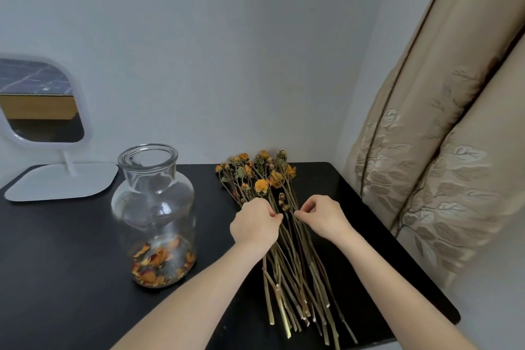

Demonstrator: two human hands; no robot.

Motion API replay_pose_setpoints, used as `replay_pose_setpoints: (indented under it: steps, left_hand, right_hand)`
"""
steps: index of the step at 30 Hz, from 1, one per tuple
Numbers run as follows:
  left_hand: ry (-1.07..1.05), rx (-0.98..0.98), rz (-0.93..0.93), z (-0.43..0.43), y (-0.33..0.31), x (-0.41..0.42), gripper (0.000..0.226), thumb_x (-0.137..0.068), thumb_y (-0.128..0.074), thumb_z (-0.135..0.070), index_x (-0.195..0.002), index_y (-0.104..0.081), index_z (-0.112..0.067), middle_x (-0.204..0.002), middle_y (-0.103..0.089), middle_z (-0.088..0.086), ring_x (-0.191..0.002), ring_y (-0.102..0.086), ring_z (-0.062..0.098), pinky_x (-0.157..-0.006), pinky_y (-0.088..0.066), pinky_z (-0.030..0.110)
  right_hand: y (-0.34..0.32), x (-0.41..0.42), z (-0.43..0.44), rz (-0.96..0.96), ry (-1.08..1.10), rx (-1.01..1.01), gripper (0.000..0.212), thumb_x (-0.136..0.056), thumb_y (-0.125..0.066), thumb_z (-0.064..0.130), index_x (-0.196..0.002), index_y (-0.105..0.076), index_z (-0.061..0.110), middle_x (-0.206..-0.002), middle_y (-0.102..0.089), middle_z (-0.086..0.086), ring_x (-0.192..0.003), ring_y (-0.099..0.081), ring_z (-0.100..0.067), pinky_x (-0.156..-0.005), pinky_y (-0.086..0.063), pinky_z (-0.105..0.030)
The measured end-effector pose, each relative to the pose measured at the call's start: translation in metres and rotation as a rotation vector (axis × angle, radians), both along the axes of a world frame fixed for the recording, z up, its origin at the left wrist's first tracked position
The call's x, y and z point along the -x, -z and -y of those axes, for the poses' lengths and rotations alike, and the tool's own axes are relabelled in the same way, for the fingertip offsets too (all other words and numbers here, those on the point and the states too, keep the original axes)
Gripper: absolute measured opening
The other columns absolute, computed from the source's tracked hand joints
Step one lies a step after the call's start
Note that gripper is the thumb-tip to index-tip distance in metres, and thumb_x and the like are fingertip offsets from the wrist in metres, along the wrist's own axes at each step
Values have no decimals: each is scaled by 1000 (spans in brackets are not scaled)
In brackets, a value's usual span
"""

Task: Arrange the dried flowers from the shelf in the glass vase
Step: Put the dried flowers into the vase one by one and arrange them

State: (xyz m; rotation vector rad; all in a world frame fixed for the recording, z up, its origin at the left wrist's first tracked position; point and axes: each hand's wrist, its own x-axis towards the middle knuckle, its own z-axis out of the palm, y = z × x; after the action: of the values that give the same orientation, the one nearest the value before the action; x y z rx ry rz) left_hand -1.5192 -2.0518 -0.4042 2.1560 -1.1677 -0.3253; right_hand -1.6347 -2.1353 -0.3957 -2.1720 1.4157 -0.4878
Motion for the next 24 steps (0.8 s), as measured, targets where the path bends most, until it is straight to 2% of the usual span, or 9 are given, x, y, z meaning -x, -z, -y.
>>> replay_pose_setpoints:
  steps: [4, 6, 12, 16, 19, 22, 24]
  left_hand:
    - [-77, -7, 21, 1, 5, -5, 18, -91, -53, -36, -82, -54, -20, -81, -60, -3, -73, -58, 19, -61, -42, 29]
    - [-104, -28, 20, 0, 7, -10, 18, -92, -51, -36, -87, -52, -18, -84, -58, -2, -72, -55, 19, -60, -41, 30]
    - [-86, -121, -21, -2, 11, -15, 32, -88, -55, -37, -66, -53, -15, -80, -59, -7, -70, -60, 22, -56, -40, 26]
    - [-79, -142, -79, -2, 12, -16, 29, -84, -60, -40, -77, -64, -12, -82, -67, 4, -73, -64, 23, -57, -44, 27]
    - [-80, -130, -108, -2, 12, -16, 31, -83, -59, -40, -83, -66, -10, -85, -68, 6, -76, -66, 24, -58, -44, 27]
    - [-64, -109, -180, -5, 10, -18, 29, -84, -58, -37, -78, -65, -10, -77, -65, 9, -79, -66, 27, -58, -43, 27]
    - [-54, -107, -226, -6, 10, -20, 29, -84, -59, -34, -68, -60, -10, -64, -58, 8, -73, -65, 27, -57, -41, 27]
  right_hand:
    - [1, -8, -3, 21, -77, 14, 9, -85, -66, 28, -85, -60, 21, -74, -56, 10, -66, -52, -2, -56, -39, -15]
    - [0, -15, -5, 6, -101, 22, 9, -84, -66, 28, -85, -62, 21, -75, -57, 10, -68, -53, -3, -62, -44, -18]
    - [2, -33, -9, -106, -100, 47, 15, -81, -70, 34, -82, -61, 22, -84, -59, 6, -80, -60, -11, -71, -53, -28]
    - [4, -36, -8, -173, -71, 15, 15, -80, -70, 33, -80, -62, 20, -84, -61, 3, -78, -61, -12, -70, -53, -29]
    - [3, -37, -9, -176, -59, 22, 17, -81, -69, 35, -80, -60, 20, -81, -61, 3, -76, -61, -12, -70, -54, -29]
    - [1, -38, -11, -138, -58, 74, 19, -81, -68, 36, -85, -55, 23, -83, -55, 7, -78, -58, -12, -68, -50, -28]
    - [0, -40, -12, -89, -90, 96, 15, -83, -67, 34, -86, -56, 23, -84, -55, 8, -78, -57, -11, -69, -50, -28]
